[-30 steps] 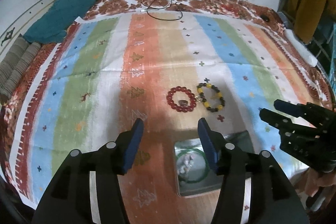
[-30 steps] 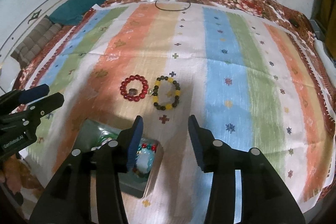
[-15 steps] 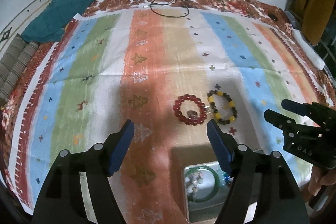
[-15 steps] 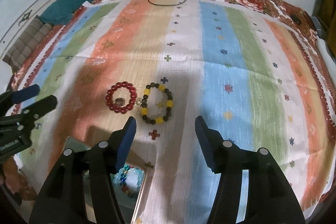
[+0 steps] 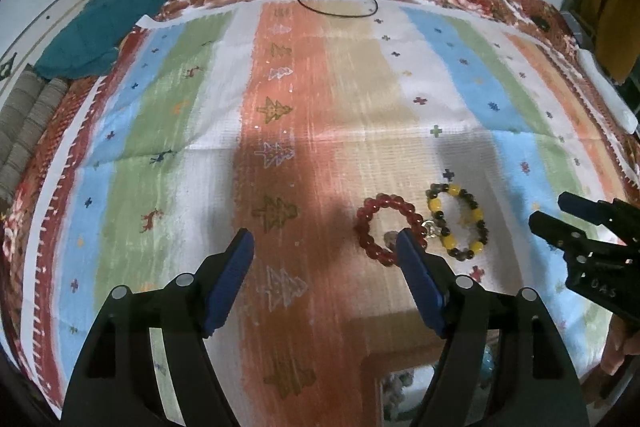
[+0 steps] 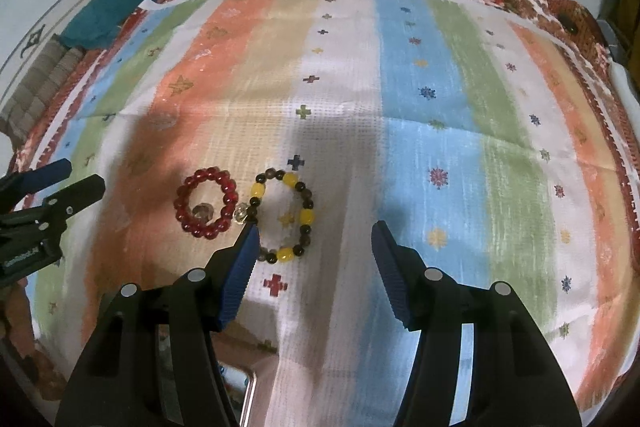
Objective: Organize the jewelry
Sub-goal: 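Move both open tools toward the red and yellow-black bracelets, then grasp the red bead bracelet with the left tool while the right grasps the yellow-black bracelet, then lift both held bracelets and carry them over the silver tin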
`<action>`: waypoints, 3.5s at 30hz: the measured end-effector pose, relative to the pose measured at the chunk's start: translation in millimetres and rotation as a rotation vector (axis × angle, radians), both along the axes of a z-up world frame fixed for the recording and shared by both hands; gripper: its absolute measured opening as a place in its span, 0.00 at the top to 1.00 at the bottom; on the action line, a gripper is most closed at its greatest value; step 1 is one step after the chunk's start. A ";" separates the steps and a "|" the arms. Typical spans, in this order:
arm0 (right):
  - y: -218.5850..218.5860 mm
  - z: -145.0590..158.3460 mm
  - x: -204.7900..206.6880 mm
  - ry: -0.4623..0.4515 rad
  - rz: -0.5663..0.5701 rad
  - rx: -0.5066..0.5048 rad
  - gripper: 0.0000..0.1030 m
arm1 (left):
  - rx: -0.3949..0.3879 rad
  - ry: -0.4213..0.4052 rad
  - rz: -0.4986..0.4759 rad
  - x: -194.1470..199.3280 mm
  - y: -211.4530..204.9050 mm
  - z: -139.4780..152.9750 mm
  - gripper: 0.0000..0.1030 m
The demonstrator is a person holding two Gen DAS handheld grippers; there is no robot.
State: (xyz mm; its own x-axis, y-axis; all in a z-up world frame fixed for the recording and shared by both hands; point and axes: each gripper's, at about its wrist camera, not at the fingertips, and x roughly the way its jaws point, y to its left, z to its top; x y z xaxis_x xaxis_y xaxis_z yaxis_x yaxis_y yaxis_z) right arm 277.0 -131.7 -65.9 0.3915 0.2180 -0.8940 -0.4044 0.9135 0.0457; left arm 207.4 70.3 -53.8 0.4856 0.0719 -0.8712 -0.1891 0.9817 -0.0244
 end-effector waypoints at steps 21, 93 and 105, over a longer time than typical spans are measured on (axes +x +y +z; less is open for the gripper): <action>18.7 -48.1 35.6 0.106 0.013 -0.062 0.44 | -0.021 0.129 -0.069 45.6 -0.9 -52.7 0.29; 19.4 22.1 -20.7 -0.063 0.082 0.002 0.88 | -0.058 -0.006 -0.032 -1.3 -3.6 17.5 0.87; 16.5 44.4 -43.4 -0.102 0.084 0.056 0.88 | -0.086 -0.060 -0.056 -28.6 -18.2 38.6 0.87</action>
State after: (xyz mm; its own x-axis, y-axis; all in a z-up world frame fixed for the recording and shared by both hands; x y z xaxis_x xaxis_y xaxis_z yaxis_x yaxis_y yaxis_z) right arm 233.6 -115.2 -21.5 0.4584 0.3022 -0.8358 -0.4840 0.8736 0.0504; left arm 178.7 52.0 -15.2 0.5380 -0.0303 -0.8424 -0.1295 0.9845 -0.1181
